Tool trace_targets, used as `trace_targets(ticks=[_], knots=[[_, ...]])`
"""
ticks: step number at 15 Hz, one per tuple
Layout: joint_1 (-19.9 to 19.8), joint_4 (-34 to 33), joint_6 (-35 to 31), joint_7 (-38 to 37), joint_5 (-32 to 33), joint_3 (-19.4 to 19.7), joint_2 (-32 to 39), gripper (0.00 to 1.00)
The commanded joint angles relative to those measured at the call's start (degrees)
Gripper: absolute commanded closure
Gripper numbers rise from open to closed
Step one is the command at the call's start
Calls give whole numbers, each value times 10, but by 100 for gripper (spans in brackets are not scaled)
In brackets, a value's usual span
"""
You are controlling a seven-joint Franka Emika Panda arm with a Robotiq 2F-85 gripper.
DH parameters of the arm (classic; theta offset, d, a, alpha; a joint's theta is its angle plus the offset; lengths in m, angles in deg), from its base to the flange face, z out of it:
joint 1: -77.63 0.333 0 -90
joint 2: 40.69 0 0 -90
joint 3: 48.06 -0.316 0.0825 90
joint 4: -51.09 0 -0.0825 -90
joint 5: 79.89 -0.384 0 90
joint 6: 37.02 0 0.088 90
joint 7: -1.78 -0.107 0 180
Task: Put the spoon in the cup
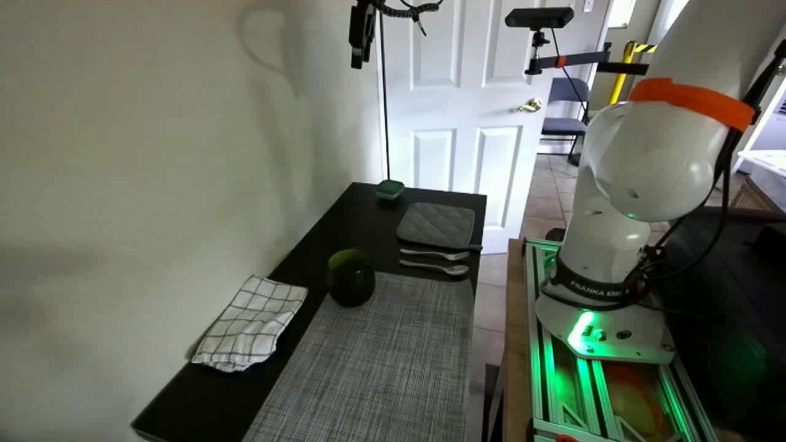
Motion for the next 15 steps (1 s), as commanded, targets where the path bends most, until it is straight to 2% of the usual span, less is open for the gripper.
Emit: trace_targets(ticks=[1,12,15], knots=[[-16,-2,2,4,-6,-13,2,0],[-16,-2,2,4,-6,-13,2,0],[-26,35,7,-22,11,-29,-17,0]])
